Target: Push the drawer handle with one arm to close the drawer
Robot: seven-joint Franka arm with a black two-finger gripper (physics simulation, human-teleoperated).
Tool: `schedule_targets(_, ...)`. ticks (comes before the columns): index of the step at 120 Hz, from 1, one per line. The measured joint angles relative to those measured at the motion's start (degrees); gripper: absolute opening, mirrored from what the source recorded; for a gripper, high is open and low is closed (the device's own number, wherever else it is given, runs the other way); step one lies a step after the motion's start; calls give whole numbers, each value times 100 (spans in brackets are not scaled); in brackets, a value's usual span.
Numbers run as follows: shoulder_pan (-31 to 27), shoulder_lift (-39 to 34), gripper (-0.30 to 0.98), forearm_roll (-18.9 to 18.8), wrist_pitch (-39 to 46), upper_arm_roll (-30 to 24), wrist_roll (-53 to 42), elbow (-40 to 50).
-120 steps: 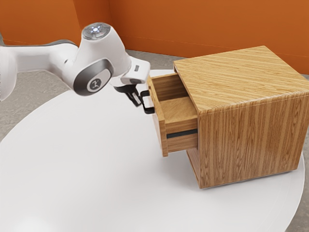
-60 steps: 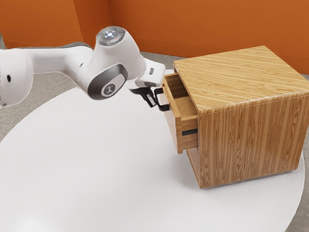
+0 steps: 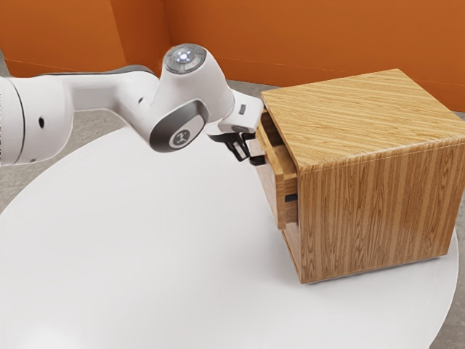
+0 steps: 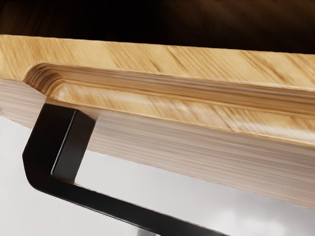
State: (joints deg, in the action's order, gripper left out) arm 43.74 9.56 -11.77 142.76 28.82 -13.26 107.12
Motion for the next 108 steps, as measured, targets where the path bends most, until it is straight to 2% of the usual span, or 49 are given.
schedule_targets(84, -21, 385, -10, -27, 459, -117, 101, -312)
schedule_targets(108, -39, -618, -10, -13, -651, 28, 154, 162)
